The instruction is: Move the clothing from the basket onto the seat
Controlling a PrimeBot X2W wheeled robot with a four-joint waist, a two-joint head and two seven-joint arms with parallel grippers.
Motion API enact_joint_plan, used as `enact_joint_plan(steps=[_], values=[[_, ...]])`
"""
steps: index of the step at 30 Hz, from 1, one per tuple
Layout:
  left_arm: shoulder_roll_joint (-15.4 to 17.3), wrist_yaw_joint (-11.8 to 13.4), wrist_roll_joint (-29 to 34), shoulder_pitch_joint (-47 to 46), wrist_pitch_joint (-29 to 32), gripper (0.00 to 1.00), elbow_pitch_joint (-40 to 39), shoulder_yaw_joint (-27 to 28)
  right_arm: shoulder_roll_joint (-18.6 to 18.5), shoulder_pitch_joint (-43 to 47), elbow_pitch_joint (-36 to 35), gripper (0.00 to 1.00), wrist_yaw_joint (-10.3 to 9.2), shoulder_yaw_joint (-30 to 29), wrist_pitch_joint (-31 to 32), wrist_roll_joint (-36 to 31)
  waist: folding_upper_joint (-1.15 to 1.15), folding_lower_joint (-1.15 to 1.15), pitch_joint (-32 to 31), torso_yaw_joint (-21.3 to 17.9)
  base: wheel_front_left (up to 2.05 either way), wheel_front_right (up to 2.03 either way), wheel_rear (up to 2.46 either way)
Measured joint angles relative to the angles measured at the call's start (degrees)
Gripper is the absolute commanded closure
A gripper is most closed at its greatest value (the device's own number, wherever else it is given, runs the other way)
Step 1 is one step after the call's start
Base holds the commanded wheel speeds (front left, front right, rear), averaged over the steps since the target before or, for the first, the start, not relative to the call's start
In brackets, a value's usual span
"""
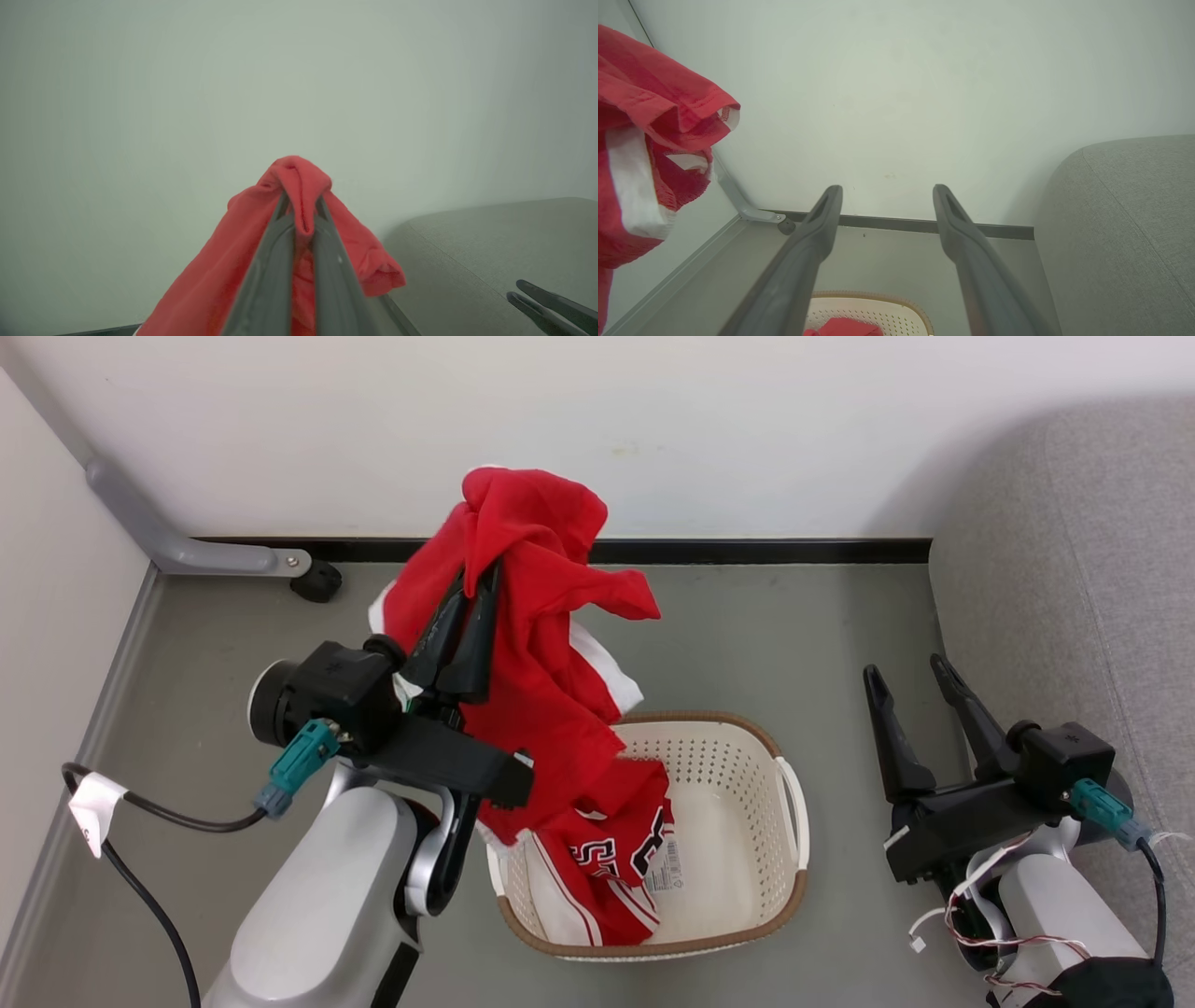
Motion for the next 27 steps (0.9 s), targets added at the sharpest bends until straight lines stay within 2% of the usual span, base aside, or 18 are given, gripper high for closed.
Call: enact_joint_plan(steps=[7,14,22,27], values=[[-0.01,0.00,0.58,0.03,0.00,1.00,-0.78,0.87,0.24,-0.66,-1.89,0.00,0.25,0.08,0.01,0.00,0.00,0.00,0.38,-0.30,0.00,0.00,0.00],[-0.13,0.00,1.22,0.09,0.00,1.00,-0.88,1.29,1.45,-2.61,-7.24,0.00,0.75,2.52,0.00,0.18,0.00,0.00,0.50,-0.64,0.00,0.00,0.00],[-0.56,-0.08,2.50,0.13,0.00,1.00,-0.82,1.31,2.20,-3.63,-12.28,0.00,1.25,10.23,0.00,1.86,0.00,0.00,0.88,-0.88,0.00,0.00,0.00],[-1.37,-0.57,2.98,0.09,0.00,1.00,-0.63,1.11,2.21,-5.18,-13.71,0.00,1.25,19.49,0.00,3.81,0.00,0.00,1.22,-0.79,0.00,0.00,0.00]])
